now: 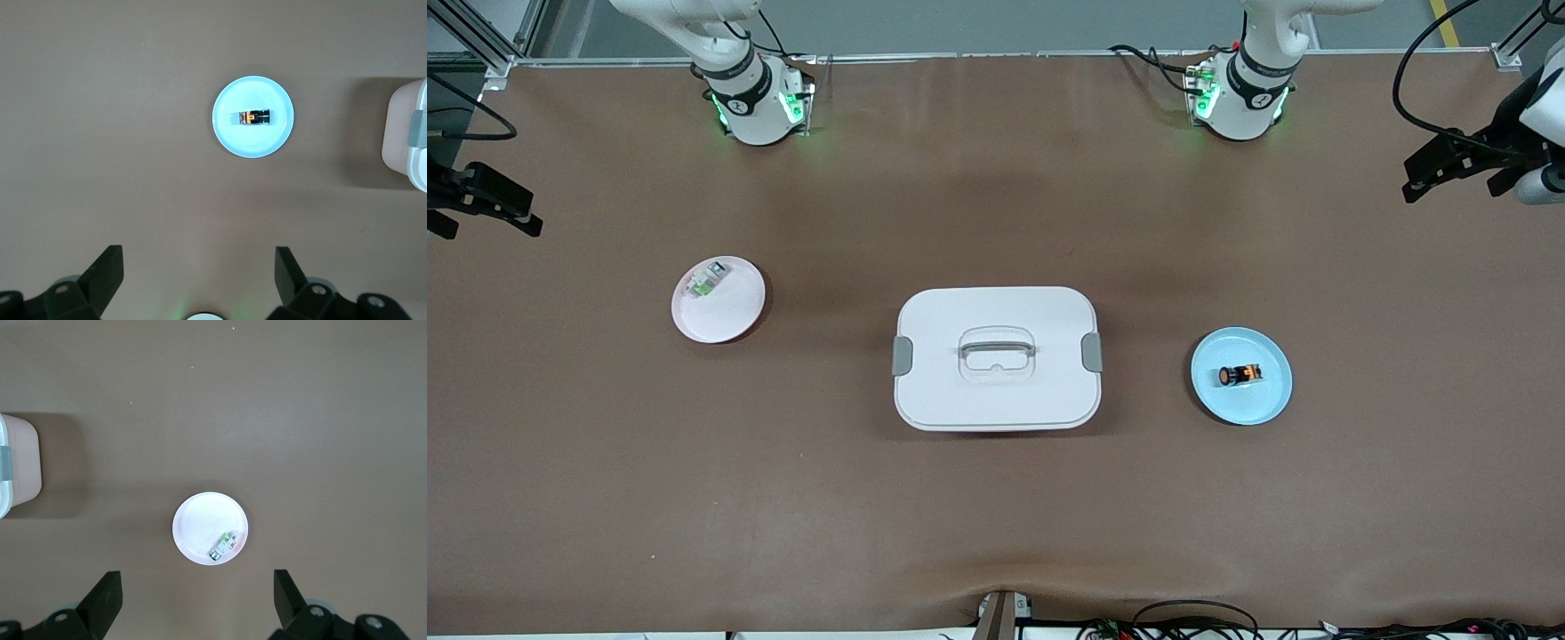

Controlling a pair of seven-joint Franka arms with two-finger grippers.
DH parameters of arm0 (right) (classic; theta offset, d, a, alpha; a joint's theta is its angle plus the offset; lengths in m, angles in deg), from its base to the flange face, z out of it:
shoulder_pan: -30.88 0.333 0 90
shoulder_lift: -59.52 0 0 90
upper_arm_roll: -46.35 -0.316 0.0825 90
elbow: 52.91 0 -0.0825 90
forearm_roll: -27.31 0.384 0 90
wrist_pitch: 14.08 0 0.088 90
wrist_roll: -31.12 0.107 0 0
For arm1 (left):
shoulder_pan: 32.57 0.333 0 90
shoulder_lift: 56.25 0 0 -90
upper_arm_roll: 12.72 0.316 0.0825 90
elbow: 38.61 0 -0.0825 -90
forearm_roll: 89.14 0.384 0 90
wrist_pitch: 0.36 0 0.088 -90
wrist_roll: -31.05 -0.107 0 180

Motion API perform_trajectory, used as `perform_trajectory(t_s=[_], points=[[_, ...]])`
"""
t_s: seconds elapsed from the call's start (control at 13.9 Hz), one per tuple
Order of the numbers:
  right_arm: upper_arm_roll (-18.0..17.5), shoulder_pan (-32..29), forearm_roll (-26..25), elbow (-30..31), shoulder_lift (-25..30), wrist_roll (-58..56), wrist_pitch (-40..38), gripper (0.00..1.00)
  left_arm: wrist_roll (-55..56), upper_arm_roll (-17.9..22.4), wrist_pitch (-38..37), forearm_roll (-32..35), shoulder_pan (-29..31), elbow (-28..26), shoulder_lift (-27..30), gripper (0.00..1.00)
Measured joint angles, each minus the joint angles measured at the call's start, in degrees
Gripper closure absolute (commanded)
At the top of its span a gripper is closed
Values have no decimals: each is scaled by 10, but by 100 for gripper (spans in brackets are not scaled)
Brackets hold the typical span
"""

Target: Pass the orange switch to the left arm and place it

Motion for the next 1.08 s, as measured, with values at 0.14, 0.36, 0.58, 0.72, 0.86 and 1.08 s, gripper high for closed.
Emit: perform_trajectory(t_s=[0.14,0.36,0.58,0.72,0.86,1.08], points=[[0,0,0,0,0,1,0,0,0,1,0,0,0,-3,2,0],[1,0,15,0,0,21,0,0,-3,18,1,0,-2,-3,2,0],[1,-5,29,0,0,40,0,0,-18,42,2,0,-10,-3,3,0],[1,-7,32,0,0,41,0,0,-20,45,2,0,-11,-3,4,0],[1,-7,32,0,0,43,0,0,-20,45,2,0,-12,-3,6,0],[1,-7,33,0,0,44,0,0,-20,45,2,0,-13,-4,7,0]])
